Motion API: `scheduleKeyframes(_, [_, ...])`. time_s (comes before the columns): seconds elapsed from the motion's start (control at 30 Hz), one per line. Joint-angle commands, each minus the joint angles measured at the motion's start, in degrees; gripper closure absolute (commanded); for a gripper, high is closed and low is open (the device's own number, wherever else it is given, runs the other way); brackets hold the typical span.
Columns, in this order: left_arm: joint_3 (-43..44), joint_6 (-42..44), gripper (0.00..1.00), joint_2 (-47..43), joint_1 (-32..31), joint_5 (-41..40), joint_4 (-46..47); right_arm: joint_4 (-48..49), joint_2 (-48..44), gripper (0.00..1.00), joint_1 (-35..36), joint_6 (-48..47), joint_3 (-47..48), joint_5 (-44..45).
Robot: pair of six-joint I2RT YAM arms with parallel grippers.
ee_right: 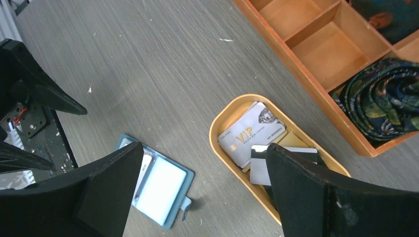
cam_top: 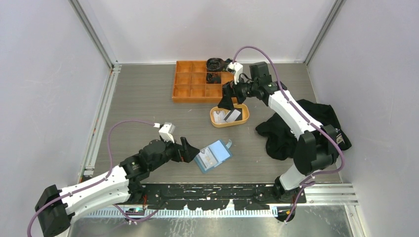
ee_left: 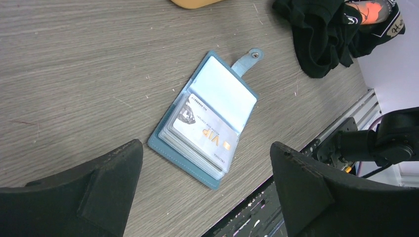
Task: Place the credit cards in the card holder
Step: Pick up the credit card from the storage box.
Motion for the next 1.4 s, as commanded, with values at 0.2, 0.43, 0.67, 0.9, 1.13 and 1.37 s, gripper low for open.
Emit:
scheduleKeyframes(0.2, [-0.84,-5.71,0.02,8.83,0.3,2.37,14.34,-0.36,3.16,0.01,-4.68,3.46,0.6,-3.78])
scheduleKeyframes(0.43, [-1.75,-8.22,0.03,14.8,0.33,4.28,20.65,1.71,1.82,0.01,-9.75,6.48,-0.38,-1.99])
scheduleKeyframes(0.67, [-0.08,-7.13,0.04,16.66,0.28,2.09,18.38,-4.78,11.77,0.0,-9.62,9.11,6.49,1.8])
scheduleKeyframes(0.9, [-0.71,-6.61,0.04,15.51,0.33,-0.96,16.47,-10.83,16.19,0.01,-5.44,4.03,10.1,6.92])
scheduleKeyframes(1.13, [-0.88,-5.35,0.05,19.24,0.33,-2.03,20.74,-6.1,20.48,0.03,-1.76,10.3,8.67,10.44])
scheduleKeyframes(1.37, [4.76,-2.22,0.1,23.51,1.5,-6.6,22.34,0.88,23.72,0.28,-0.29,20.71,8.39,14.07])
